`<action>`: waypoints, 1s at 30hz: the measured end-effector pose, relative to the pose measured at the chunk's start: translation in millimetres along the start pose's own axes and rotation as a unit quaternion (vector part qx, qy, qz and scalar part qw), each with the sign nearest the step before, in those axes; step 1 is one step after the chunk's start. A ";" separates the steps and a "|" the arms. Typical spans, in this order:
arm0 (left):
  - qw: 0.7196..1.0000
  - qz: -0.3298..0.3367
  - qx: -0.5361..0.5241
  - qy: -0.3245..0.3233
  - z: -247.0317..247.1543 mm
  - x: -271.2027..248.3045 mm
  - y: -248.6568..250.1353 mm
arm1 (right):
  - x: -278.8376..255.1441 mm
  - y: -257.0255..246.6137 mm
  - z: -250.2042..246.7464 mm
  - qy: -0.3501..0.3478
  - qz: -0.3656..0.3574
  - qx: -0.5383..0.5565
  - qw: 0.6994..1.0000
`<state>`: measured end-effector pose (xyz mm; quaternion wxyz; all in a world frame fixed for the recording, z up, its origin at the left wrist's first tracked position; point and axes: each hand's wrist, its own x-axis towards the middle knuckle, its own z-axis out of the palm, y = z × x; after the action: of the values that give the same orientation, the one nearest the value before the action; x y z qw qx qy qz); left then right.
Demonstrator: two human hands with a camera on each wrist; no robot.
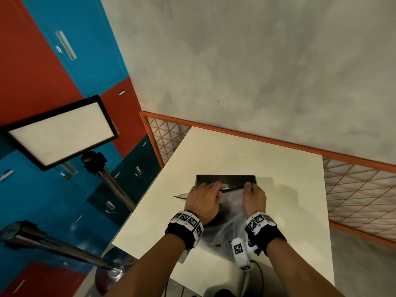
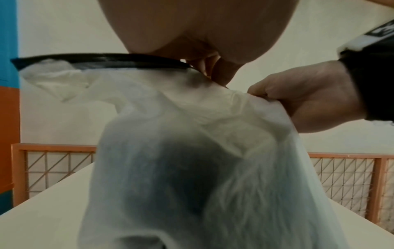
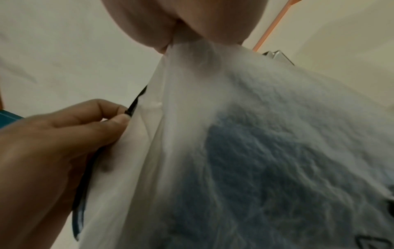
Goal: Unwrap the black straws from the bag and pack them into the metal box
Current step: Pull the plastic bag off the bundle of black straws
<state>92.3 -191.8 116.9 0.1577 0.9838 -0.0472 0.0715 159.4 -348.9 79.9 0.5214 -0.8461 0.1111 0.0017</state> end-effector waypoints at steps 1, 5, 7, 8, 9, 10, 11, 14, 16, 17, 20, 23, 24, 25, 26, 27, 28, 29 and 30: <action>1.000 -0.003 0.005 -0.005 0.3 -0.4 -2.1 | -0.1 -0.9 -1.1 0.002 0.000 0.001 1.000; 1.000 -0.020 0.011 -0.015 0.7 -1.8 -11.3 | 0.6 -3.0 -4.6 -0.004 0.013 -0.003 1.000; 1.000 -0.026 0.003 -0.011 0.1 -2.8 -16.0 | 1.9 -6.1 -8.6 -0.033 0.016 -0.013 0.999; 1.000 -0.029 0.001 -0.009 -0.3 -3.3 -18.1 | 3.1 -8.2 -11.2 -0.049 0.004 -0.022 0.999; 1.000 -0.030 0.000 -0.008 -0.8 -3.5 -20.7 | 4.8 -10.0 -13.1 -0.056 -0.015 -0.033 0.998; 1.000 -0.030 0.001 -0.007 -0.8 -2.9 -22.8 | 5.6 -12.2 -15.2 -0.052 -0.043 -0.045 0.997; 1.000 -0.030 -0.001 -0.006 -0.4 -2.4 -24.6 | 5.2 -15.4 -16.3 -0.046 -0.080 -0.062 0.994; 1.000 -0.023 -0.003 -0.003 1.6 1.0 -26.7 | 3.4 -23.8 -14.4 -0.058 -0.286 -0.196 0.936; 1.000 -0.013 0.002 0.006 2.9 3.1 -25.3 | -1.8 -32.1 -10.6 -0.116 -0.385 -0.302 0.864; 1.000 -0.008 0.003 0.011 3.4 4.0 -24.3 | -4.7 -35.6 -8.4 -0.147 -0.403 -0.335 0.839; 1.000 -0.003 0.003 0.017 5.2 6.3 -21.2 | -5.3 -42.1 -3.3 -0.180 -0.415 -0.360 0.816; 1.000 -0.012 -0.005 0.022 6.9 5.9 -21.2 | -2.5 -47.1 -0.9 -0.193 -0.414 -0.355 0.816; 1.000 -0.014 -0.008 0.023 7.4 5.2 -21.4 | -2.2 -48.3 -0.7 -0.200 -0.418 -0.359 0.810; 1.000 -0.014 -0.010 0.023 8.3 4.3 -21.6 | -2.8 -48.8 -0.5 -0.204 -0.424 -0.360 0.806; 1.000 -0.015 -0.013 0.022 8.6 3.6 -21.6 | -3.9 -49.5 -1.0 -0.202 -0.433 -0.356 0.803; 1.000 -0.014 -0.013 0.021 8.6 3.0 -22.0 | -5.3 -50.0 -1.0 -0.197 -0.441 -0.355 0.800; 1.000 -0.013 -0.009 0.020 8.4 2.7 -22.3 | -6.7 -49.8 -0.8 -0.189 -0.448 -0.357 0.797; 1.000 -0.011 -0.002 0.017 7.9 2.2 -23.1 | -8.6 -49.9 -0.4 -0.180 -0.453 -0.361 0.795; 1.000 -0.011 0.004 0.014 7.3 1.9 -23.5 | -10.0 -49.2 -0.3 -0.173 -0.453 -0.366 0.794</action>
<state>97.8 -172.1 103.2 0.1554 0.9837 -0.0343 0.0836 158.9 -326.1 124.7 0.1246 -0.9129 -0.3858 -0.0473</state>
